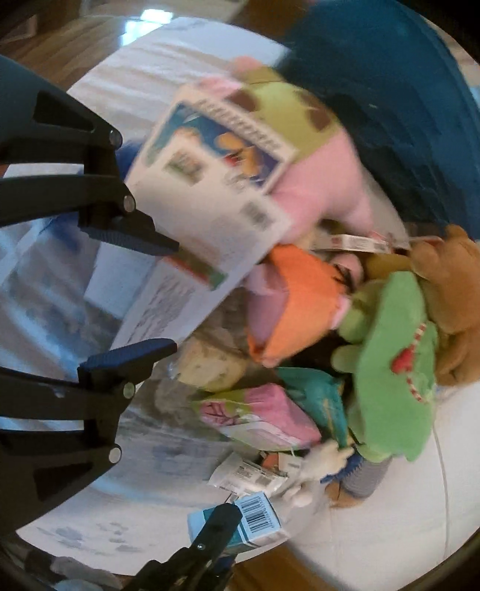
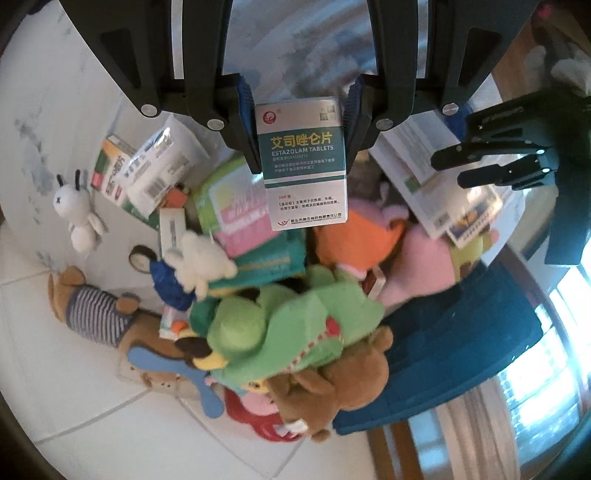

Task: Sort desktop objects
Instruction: 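Carry both medicine boxes over the blue crate and open both grippers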

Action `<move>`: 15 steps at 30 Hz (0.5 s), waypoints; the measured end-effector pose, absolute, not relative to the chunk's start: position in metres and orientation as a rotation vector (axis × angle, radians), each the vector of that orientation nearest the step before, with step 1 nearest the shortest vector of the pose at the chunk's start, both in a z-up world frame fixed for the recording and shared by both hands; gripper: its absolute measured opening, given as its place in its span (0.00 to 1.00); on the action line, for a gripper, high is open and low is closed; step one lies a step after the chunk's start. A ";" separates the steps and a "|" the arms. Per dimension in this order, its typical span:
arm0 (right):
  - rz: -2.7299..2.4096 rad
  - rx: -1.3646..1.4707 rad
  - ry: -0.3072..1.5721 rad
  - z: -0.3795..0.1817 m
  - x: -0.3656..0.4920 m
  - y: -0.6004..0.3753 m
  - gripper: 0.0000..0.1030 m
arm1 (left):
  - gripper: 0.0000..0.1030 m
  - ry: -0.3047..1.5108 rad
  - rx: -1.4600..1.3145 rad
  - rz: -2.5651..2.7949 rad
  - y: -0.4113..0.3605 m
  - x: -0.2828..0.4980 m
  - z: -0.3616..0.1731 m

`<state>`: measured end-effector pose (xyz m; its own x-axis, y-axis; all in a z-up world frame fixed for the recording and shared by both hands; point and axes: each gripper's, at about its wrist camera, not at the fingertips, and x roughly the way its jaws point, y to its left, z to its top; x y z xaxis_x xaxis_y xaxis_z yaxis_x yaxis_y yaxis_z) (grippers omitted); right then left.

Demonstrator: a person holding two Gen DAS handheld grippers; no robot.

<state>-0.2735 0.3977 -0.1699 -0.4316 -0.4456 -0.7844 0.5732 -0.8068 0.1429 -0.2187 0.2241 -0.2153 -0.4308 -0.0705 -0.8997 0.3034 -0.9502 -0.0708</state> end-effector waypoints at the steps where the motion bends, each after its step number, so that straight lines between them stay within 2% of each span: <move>1: -2.213 1.162 0.201 -0.174 -0.277 0.401 0.38 | 0.45 0.344 1.515 -2.436 0.230 -0.217 -0.219; 7: -2.019 1.076 0.314 -0.192 -0.293 0.415 0.38 | 0.45 0.572 1.335 -2.228 0.264 -0.208 -0.239; 8: -1.990 1.062 0.336 -0.194 -0.295 0.417 0.38 | 0.49 0.588 1.312 -2.195 0.270 -0.210 -0.242; 9: -1.964 1.049 0.356 -0.197 -0.298 0.420 0.38 | 0.62 0.600 1.292 -2.162 0.277 -0.212 -0.245; 10: -1.935 1.042 0.362 -0.199 -0.301 0.424 0.38 | 0.71 0.605 1.279 -2.134 0.282 -0.214 -0.247; 11: -1.906 1.036 0.366 -0.201 -0.305 0.428 0.38 | 0.86 0.609 1.268 -2.107 0.287 -0.216 -0.250; 12: -1.889 1.029 0.370 -0.203 -0.308 0.431 0.38 | 0.89 0.609 1.245 -2.095 0.290 -0.217 -0.251; 15: -1.846 1.019 0.372 -0.209 -0.318 0.436 0.38 | 0.89 0.594 1.190 -2.020 0.297 -0.218 -0.258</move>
